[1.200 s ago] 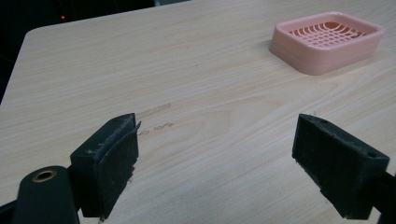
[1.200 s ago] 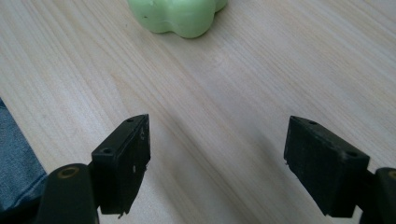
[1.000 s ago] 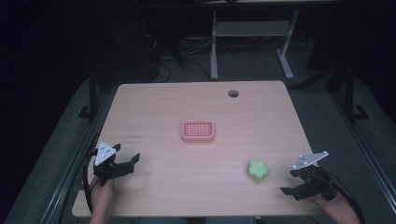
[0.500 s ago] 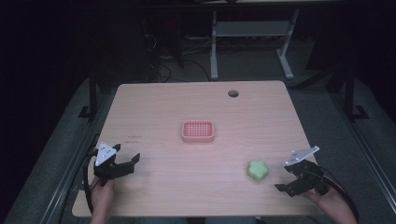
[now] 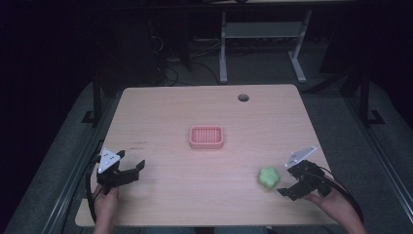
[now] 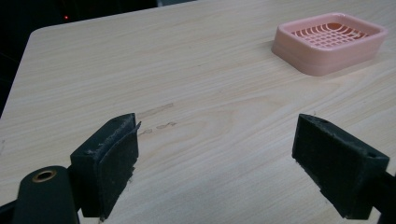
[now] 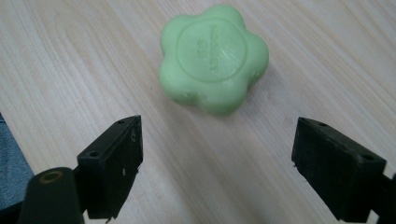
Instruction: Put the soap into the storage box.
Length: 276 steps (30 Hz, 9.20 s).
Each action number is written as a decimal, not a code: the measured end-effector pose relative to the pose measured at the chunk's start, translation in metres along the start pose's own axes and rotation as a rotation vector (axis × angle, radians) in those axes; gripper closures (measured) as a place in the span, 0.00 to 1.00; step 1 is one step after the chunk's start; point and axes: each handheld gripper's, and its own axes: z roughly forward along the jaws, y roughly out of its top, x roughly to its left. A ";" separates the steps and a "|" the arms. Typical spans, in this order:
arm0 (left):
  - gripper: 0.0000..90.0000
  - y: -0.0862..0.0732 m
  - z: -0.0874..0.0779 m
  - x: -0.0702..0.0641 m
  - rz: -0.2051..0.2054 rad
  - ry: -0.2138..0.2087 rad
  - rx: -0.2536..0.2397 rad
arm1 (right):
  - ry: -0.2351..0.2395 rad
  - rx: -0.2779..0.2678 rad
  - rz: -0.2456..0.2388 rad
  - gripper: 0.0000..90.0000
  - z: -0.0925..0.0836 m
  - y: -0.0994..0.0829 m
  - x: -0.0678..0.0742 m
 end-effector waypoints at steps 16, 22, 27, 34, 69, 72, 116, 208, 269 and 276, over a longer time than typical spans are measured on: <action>0.16 0.000 -0.002 0.001 -0.006 0.010 -0.006 | 0.001 0.030 -0.028 0.17 0.008 0.024 0.004; 0.16 0.000 -0.003 0.001 -0.005 0.011 -0.006 | -0.003 0.062 -0.049 0.16 0.015 0.034 0.007; 0.16 0.000 -0.004 0.002 -0.007 0.012 -0.007 | -0.008 0.074 -0.062 0.16 0.018 0.039 0.007; 0.16 0.000 -0.003 0.001 -0.006 0.009 -0.010 | -0.011 0.106 -0.072 0.16 0.026 0.046 0.007; 0.16 0.000 -0.004 0.002 -0.012 0.011 -0.016 | -0.010 0.215 -0.082 0.22 0.052 0.059 0.002; 0.16 0.000 -0.004 0.002 -0.011 0.011 -0.016 | -0.013 0.220 -0.078 0.23 0.052 0.059 0.002; 0.16 0.000 -0.006 0.002 -0.010 0.011 -0.018 | -0.008 0.152 -0.116 0.28 0.039 0.060 0.007; 0.16 0.000 -0.004 0.005 -0.047 0.009 -0.031 | 0.088 0.107 -0.260 0.28 0.066 0.212 0.002; 0.16 0.001 -0.005 0.006 -0.033 0.016 -0.034 | 0.089 0.154 -0.218 0.28 0.117 0.295 -0.014; 0.16 0.001 -0.004 0.005 -0.036 0.014 -0.033 | 0.087 0.175 -0.213 0.28 0.129 0.297 -0.014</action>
